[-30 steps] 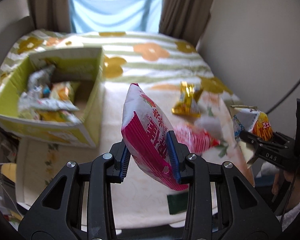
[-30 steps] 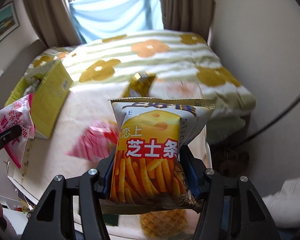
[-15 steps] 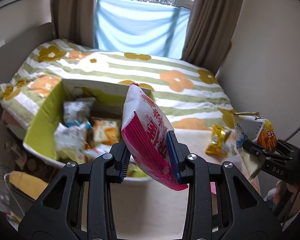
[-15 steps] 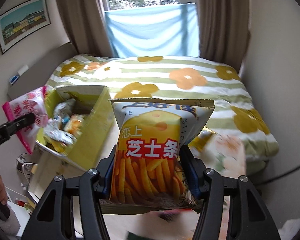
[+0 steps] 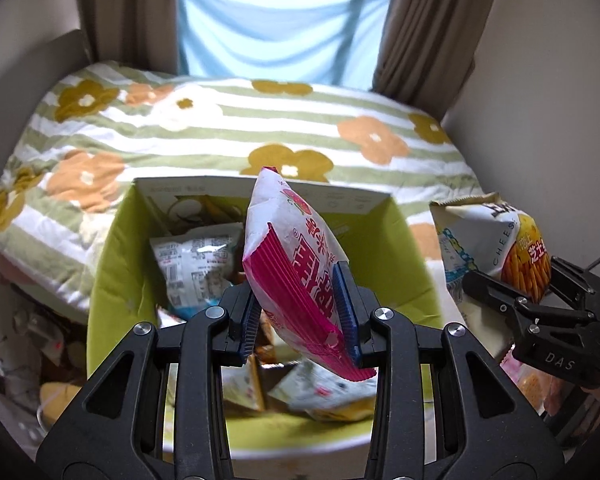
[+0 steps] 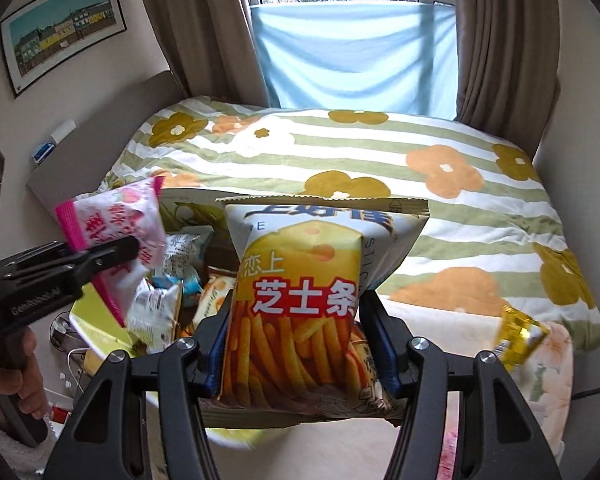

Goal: Organize snacks
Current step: 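Carry both bags over the yellow box and open both tools to drop them, then withdraw both tools from the box back to the table snacks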

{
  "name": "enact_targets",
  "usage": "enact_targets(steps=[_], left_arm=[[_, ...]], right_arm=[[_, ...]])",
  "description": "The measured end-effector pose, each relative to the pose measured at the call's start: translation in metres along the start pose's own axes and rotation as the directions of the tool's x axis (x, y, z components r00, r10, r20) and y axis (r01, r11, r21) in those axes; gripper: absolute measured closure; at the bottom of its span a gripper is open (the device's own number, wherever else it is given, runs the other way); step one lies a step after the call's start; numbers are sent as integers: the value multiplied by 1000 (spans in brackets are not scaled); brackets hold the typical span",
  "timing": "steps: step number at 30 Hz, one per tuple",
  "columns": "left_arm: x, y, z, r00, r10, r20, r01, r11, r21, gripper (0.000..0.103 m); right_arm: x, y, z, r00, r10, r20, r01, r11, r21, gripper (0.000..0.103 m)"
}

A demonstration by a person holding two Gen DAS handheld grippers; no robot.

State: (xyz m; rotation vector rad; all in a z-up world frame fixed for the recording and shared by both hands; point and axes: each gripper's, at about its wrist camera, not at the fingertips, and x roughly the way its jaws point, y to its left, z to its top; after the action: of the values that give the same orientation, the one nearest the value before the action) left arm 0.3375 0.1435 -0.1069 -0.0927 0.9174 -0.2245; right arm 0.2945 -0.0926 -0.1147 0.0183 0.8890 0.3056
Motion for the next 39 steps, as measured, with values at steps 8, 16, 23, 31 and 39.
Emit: enact_targets(steps=[8, 16, 23, 31, 39], left_arm=[[55, 25, 13, 992, -41, -116, 51, 996, 77, 72], [52, 36, 13, 995, 8, -97, 3, 994, 112, 0], [37, 52, -3, 992, 34, -122, -25, 997, 71, 1], [22, 60, -21, 992, 45, -118, -41, 999, 32, 1], [8, 65, -35, 992, 57, -113, -56, 998, 10, 1]], right_arm=[[45, 23, 9, 997, -34, -65, 40, 995, 96, 48], [61, 27, 14, 995, -35, -96, 48, 990, 130, 48], [70, 29, 19, 993, -13, -113, 28, 991, 128, 48], [80, 41, 30, 993, 37, -116, -26, 995, 93, 44], [67, 57, 25, 999, 39, -17, -39, 999, 28, 8]])
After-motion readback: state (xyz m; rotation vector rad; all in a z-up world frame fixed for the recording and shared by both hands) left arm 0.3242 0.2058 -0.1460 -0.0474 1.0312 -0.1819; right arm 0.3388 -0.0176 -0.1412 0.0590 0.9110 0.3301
